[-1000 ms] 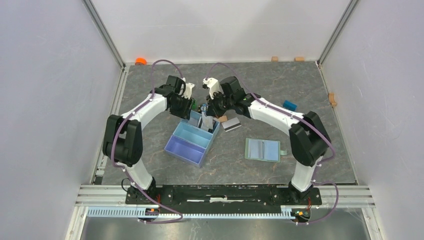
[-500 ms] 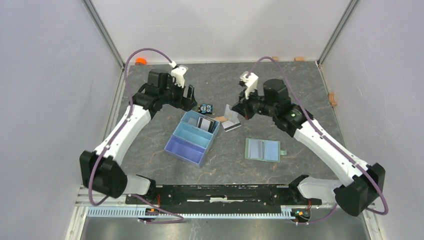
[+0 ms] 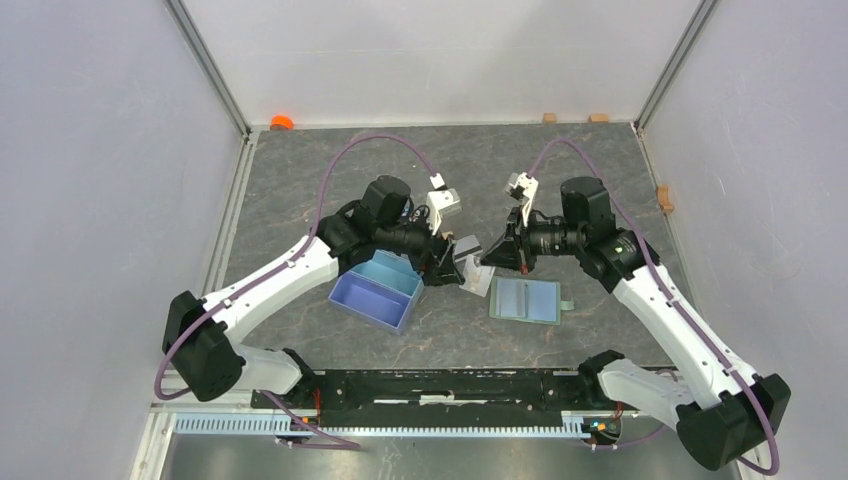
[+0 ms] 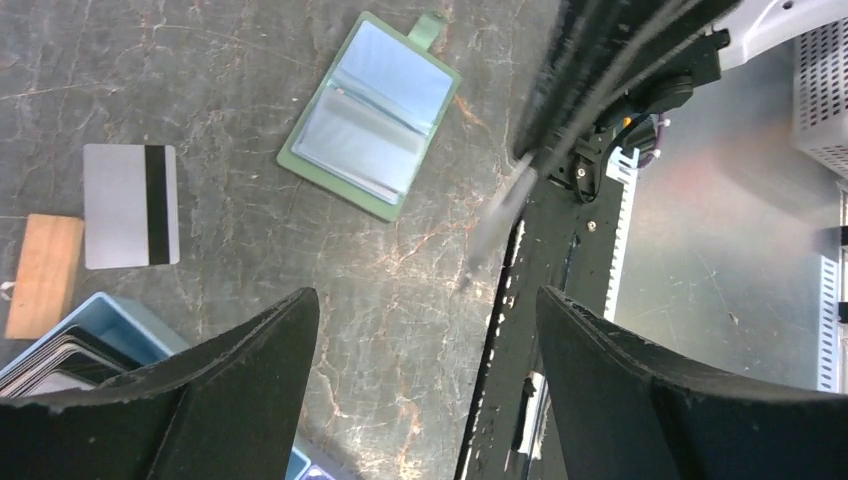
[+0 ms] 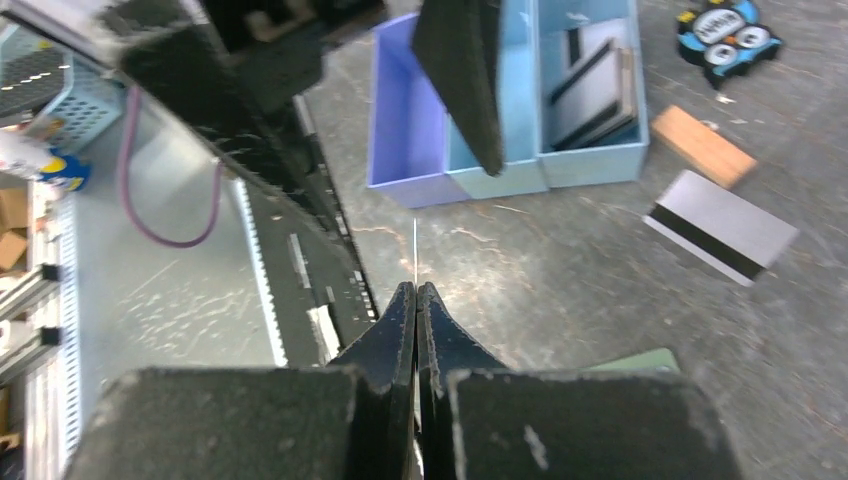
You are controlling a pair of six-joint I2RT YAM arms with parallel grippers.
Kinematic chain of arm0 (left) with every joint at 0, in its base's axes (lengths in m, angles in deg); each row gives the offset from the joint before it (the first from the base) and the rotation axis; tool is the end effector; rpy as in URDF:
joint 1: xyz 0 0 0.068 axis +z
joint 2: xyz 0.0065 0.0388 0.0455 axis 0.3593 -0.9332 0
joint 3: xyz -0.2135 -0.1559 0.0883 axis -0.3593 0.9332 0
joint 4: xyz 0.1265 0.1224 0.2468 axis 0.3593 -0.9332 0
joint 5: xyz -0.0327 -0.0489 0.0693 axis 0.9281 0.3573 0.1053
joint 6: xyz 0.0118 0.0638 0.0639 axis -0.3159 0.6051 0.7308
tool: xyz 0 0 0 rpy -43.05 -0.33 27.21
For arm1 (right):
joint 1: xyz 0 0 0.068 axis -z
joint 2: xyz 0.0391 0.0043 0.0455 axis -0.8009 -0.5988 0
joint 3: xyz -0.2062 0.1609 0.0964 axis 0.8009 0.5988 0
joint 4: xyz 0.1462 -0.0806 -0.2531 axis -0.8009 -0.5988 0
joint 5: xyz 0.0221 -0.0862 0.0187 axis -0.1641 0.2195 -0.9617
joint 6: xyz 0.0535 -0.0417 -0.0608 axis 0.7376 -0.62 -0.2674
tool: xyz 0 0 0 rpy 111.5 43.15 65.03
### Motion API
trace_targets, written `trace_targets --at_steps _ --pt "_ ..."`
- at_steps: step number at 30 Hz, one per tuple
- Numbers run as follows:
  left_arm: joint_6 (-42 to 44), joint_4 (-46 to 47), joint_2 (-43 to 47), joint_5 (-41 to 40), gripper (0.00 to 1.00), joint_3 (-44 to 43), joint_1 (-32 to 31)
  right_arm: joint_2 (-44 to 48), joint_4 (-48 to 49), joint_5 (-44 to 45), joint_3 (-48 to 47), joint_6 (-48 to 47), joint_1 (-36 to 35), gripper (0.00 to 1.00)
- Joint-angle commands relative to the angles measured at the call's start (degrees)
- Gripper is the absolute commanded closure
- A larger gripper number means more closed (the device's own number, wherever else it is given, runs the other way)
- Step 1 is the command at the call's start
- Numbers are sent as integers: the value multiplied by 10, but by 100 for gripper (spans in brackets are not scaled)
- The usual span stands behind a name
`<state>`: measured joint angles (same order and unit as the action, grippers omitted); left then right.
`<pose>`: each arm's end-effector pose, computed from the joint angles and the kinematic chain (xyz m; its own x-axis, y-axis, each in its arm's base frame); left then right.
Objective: Put the credit cards into the card holder
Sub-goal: Insert the credit card into the card holder.
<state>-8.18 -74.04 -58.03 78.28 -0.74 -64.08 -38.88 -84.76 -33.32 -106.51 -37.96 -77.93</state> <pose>0.2378 -0.2869 0.2928 -0.4190 0.3951 -0.8175 0.9036 0.2692 -0.3331 0.2349 0.1727 0.3200 -0.5419 -0.2061 -0.8148 -0.8089 0.3912 0.4390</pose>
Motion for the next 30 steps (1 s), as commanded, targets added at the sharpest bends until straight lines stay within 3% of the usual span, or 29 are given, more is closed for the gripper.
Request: trace_targets --at_steps 1,11,16,17,18,19,21,22,25,30 --pt "-35 44 -2 41 16 2 -22 22 12 -96 9 27 -1 100" --pt "-53 55 -13 90 55 5 -39 24 11 -95 11 27 -1 100" --pt "-68 65 -23 108 86 9 -45 25 4 -85 8 19 -1 100" --pt "-77 75 -22 110 92 12 -46 27 3 -77 7 18 0 97" --pt "-90 89 -20 112 97 18 -46 29 2 -64 7 18 -1 84" --pt "-102 106 -15 108 98 26 -45 31 2 -51 8 18 0 63" --pt "-133 150 -6 92 98 47 -46 37 0 -23 12 15 5 41" --pt "-148 166 -1 83 98 54 -46 44 0 -8 17 14 9 36" --pt "-189 203 8 48 98 73 -45 70 25 10 49 23 18 30" --pt "-288 350 24 15 98 142 -49 125 69 38 117 57 21 36"
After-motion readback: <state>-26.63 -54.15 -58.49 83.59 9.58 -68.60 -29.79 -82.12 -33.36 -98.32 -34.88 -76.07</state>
